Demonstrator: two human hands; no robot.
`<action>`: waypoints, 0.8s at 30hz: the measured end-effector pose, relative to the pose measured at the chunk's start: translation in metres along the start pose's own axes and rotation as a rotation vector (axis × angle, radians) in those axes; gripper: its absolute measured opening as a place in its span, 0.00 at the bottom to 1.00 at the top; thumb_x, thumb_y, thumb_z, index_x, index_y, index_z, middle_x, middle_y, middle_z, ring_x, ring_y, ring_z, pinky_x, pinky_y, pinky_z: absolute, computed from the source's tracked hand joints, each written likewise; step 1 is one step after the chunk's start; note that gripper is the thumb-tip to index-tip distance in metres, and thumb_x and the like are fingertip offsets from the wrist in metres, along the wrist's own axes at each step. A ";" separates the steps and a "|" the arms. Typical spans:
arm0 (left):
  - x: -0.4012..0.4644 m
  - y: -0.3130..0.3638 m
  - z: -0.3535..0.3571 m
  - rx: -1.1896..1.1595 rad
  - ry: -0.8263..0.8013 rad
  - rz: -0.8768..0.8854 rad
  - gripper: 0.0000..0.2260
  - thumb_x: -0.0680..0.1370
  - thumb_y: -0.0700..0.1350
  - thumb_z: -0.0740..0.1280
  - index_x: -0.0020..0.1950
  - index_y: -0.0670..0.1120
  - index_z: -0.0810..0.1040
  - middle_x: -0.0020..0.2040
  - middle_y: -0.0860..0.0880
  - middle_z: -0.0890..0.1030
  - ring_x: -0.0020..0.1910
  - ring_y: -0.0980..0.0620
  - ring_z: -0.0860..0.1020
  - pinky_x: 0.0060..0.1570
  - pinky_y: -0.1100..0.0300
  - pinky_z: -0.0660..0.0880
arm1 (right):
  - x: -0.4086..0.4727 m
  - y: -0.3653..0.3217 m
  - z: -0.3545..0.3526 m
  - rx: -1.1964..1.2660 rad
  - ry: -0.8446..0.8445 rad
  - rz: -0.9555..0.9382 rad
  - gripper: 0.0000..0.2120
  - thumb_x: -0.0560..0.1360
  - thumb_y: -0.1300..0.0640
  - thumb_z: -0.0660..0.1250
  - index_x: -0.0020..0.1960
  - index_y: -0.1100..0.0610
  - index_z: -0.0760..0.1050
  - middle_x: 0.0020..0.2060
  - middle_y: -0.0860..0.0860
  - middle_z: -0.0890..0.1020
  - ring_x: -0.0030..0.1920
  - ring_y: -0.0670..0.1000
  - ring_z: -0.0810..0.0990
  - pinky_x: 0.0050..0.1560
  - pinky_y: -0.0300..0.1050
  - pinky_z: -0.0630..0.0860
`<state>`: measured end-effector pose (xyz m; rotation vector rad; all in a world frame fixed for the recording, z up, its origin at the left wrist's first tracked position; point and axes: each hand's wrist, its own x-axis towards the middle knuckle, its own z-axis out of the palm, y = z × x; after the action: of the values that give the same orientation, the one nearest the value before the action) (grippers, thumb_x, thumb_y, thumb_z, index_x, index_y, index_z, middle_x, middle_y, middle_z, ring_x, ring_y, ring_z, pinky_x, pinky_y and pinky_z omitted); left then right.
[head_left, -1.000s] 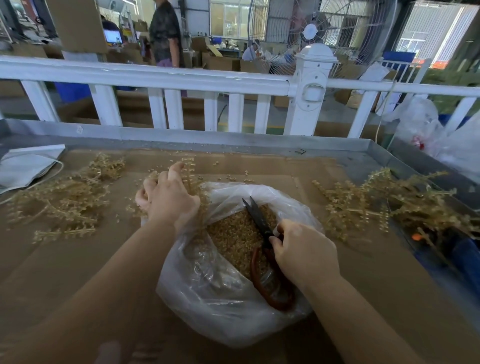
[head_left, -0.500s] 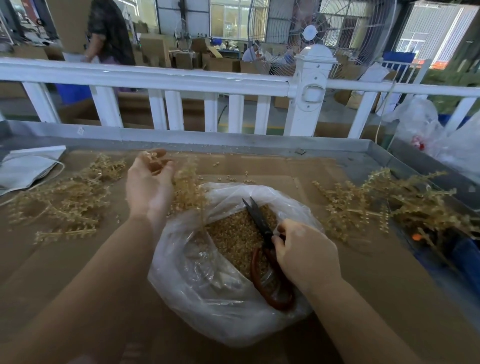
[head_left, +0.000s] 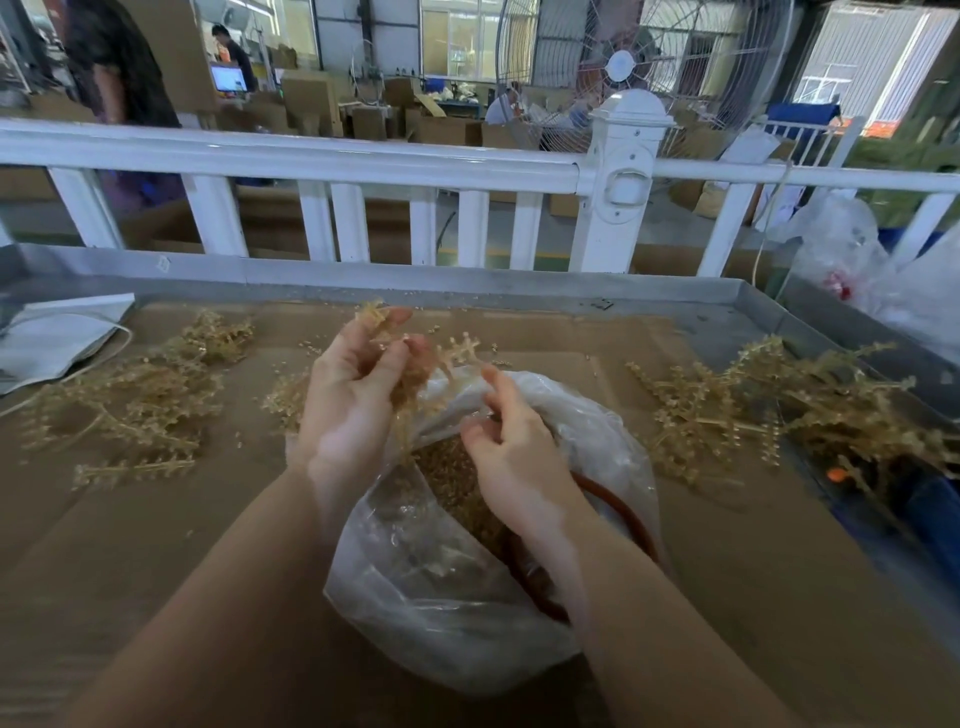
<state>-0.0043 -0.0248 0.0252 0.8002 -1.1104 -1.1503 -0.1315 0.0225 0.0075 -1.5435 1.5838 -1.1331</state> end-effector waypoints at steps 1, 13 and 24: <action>-0.001 -0.001 0.002 -0.076 -0.031 -0.037 0.12 0.80 0.34 0.59 0.55 0.48 0.77 0.39 0.51 0.83 0.39 0.55 0.82 0.39 0.64 0.78 | 0.002 0.000 0.001 0.068 0.008 0.017 0.26 0.81 0.57 0.58 0.76 0.43 0.56 0.69 0.44 0.67 0.66 0.44 0.68 0.63 0.33 0.64; -0.020 -0.033 0.023 -0.237 -0.040 -0.426 0.15 0.69 0.30 0.70 0.52 0.42 0.74 0.43 0.40 0.82 0.37 0.49 0.84 0.38 0.59 0.81 | 0.006 0.016 -0.024 0.052 0.249 0.031 0.09 0.75 0.64 0.68 0.52 0.53 0.80 0.47 0.48 0.82 0.51 0.49 0.80 0.57 0.44 0.75; -0.026 -0.058 0.024 -0.199 0.167 -0.410 0.08 0.73 0.30 0.68 0.46 0.40 0.76 0.41 0.43 0.80 0.36 0.52 0.82 0.34 0.64 0.79 | -0.026 0.026 -0.046 -1.058 0.107 0.159 0.20 0.77 0.39 0.58 0.62 0.49 0.68 0.54 0.49 0.79 0.57 0.54 0.77 0.44 0.45 0.63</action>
<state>-0.0449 -0.0135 -0.0275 0.9740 -0.6965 -1.4790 -0.1814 0.0525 0.0004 -1.9060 2.5307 -0.2302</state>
